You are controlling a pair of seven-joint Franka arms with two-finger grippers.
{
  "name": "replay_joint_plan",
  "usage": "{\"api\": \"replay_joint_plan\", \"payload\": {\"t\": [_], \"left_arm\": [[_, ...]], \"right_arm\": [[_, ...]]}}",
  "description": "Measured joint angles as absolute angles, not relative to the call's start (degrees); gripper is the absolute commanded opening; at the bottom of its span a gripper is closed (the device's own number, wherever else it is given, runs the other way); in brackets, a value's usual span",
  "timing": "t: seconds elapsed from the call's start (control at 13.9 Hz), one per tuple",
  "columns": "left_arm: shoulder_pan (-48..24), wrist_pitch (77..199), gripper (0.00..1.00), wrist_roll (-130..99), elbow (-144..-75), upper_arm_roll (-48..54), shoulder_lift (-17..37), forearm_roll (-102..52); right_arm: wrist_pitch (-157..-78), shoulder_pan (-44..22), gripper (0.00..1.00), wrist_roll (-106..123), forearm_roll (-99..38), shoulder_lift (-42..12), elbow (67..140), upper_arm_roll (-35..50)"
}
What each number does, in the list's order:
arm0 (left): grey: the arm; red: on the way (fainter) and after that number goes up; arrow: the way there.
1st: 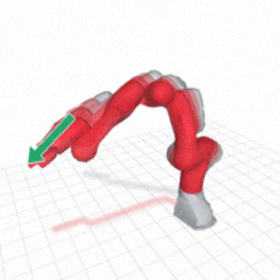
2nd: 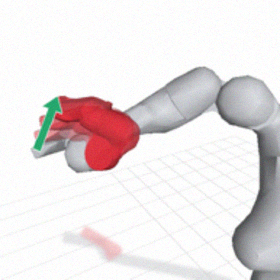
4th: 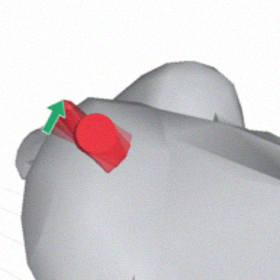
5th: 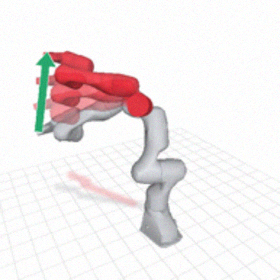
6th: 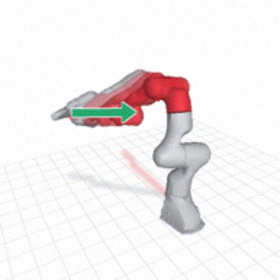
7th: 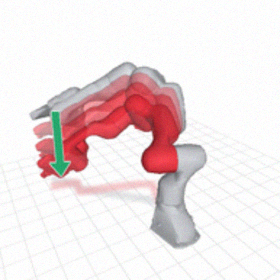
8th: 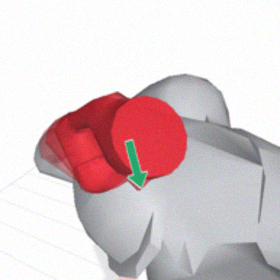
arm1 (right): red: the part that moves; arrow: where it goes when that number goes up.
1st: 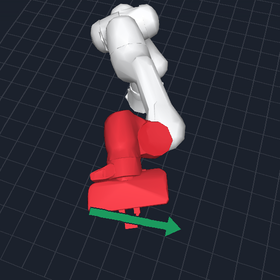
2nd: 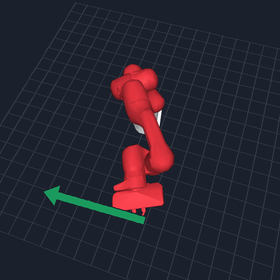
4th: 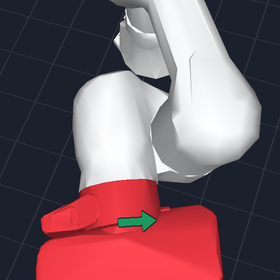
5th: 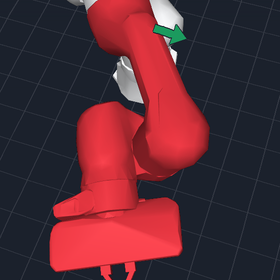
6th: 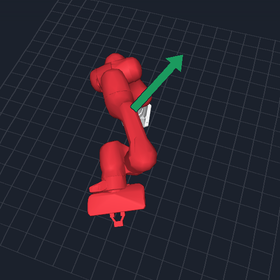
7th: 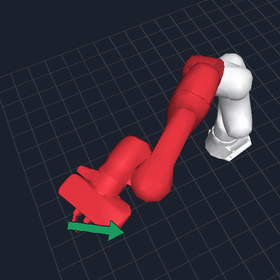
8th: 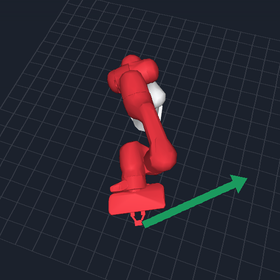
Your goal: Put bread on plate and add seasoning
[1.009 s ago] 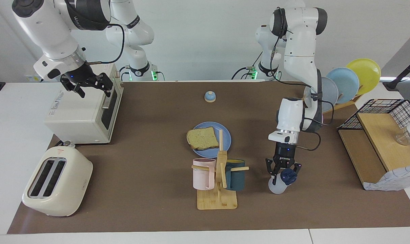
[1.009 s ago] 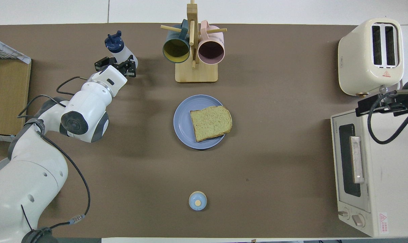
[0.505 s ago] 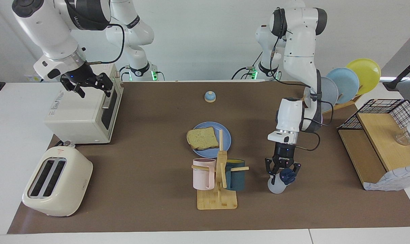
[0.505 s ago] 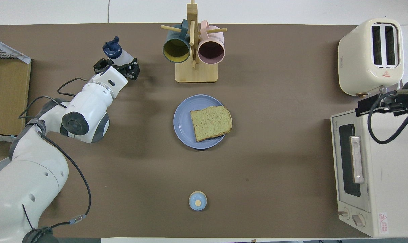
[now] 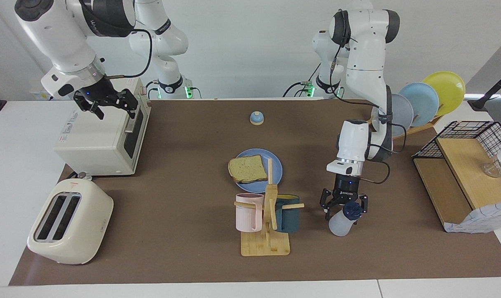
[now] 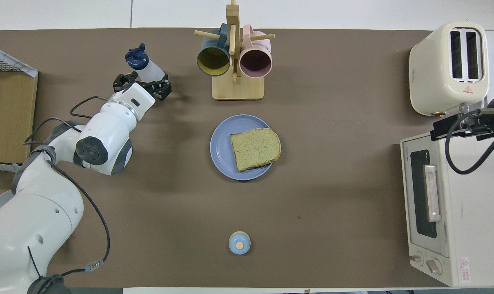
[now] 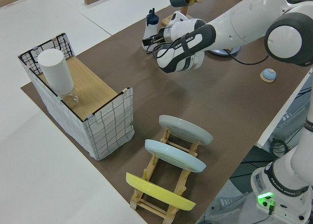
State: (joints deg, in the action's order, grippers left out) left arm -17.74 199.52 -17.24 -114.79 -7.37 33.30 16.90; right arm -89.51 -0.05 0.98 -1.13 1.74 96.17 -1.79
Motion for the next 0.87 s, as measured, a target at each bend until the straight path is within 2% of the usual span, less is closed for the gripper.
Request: {"api": "replay_joint_plan", "payload": {"t": [0.29,0.87], "left_arm": [[-17.63,200.34,1.00,-17.25,-117.60,-7.85,31.25,16.90],[-17.59,199.65,1.00,-17.25,-130.00,-8.01,18.48,16.96]], "right_arm": [[-89.51,-0.05,1.00,0.98,-1.13,1.74,96.17,-1.79],[-89.51,-0.05,1.00,0.98,-1.13,1.74,96.17,-1.79]]}}
